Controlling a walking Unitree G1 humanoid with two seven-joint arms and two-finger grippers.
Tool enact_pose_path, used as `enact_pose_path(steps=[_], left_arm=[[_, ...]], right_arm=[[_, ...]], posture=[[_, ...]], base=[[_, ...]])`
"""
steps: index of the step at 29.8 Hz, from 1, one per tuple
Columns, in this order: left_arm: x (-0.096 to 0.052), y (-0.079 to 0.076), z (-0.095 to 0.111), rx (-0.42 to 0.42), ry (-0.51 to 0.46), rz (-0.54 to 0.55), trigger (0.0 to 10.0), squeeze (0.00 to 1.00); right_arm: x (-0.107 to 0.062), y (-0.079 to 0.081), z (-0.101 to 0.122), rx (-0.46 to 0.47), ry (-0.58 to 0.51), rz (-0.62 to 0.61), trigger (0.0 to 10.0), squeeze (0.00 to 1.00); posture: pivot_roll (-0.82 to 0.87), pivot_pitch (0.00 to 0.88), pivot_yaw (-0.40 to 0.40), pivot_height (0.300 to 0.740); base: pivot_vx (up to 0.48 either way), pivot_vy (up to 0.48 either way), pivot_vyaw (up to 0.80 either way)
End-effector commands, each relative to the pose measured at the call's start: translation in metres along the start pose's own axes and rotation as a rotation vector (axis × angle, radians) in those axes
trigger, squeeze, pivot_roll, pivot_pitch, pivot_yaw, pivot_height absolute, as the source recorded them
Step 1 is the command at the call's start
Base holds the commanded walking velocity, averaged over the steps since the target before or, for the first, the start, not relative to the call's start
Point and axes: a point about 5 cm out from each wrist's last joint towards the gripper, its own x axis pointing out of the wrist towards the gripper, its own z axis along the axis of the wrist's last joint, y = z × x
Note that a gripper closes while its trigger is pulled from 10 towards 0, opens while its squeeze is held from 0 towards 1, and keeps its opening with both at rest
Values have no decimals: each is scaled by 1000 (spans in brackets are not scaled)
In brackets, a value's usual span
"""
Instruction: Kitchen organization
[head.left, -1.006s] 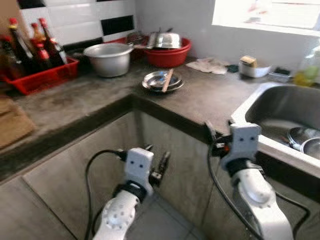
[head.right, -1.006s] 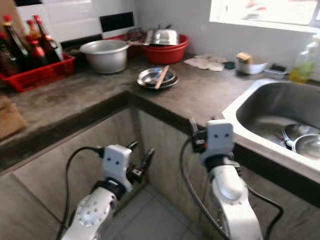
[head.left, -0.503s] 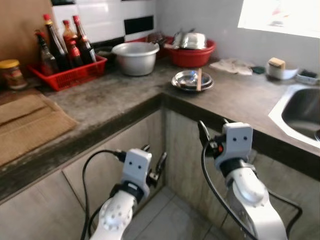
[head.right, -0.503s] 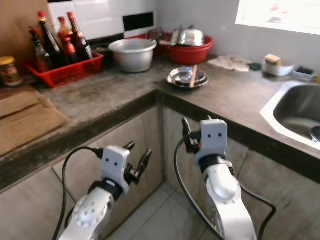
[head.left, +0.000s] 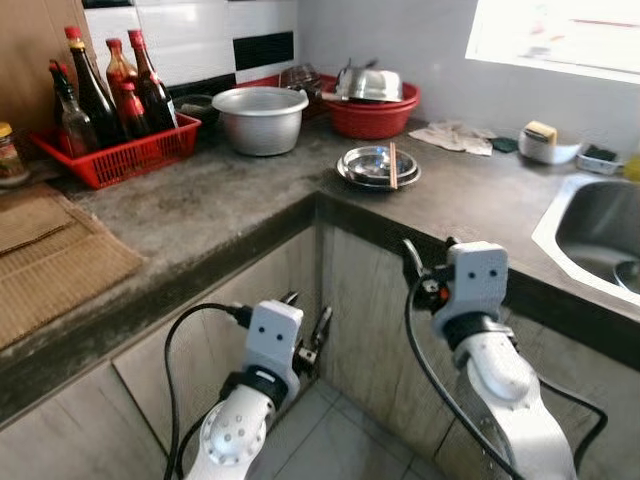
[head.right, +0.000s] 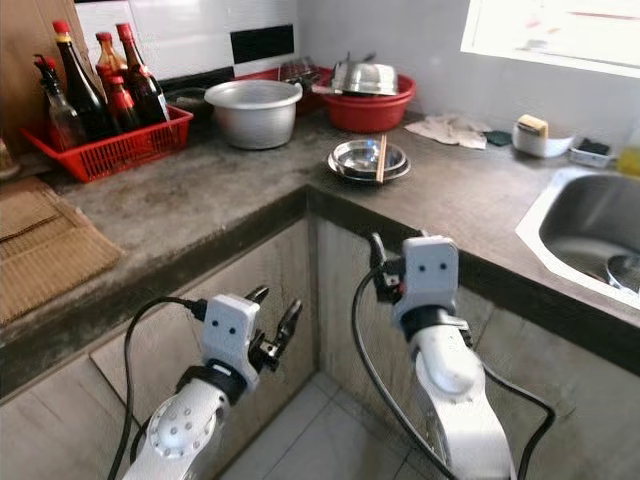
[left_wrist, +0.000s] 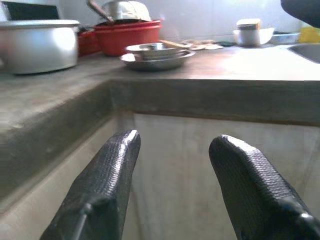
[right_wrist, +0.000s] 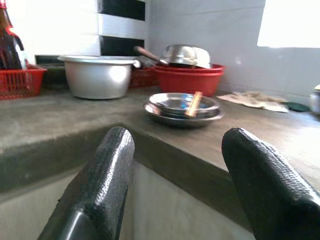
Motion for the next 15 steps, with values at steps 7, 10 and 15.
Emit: enact_pose_path(steps=[7, 10, 15], left_arm=[[0, 4, 1, 12, -2, 13, 10000, 0], [0, 4, 1, 12, -2, 13, 10000, 0], [0, 3, 0, 4, 4, 7, 10000, 0]], right_arm=[[4, 5, 4, 7, -15, 17, 10000, 0], [4, 4, 5, 8, -16, 16, 10000, 0], [5, 3, 5, 9, -17, 14, 10000, 0]], posture=[[48, 0, -28, 740], [47, 0, -27, 740], [46, 0, -31, 740]], base=[[452, 0, 0], [455, 0, 0], [418, 0, 0]])
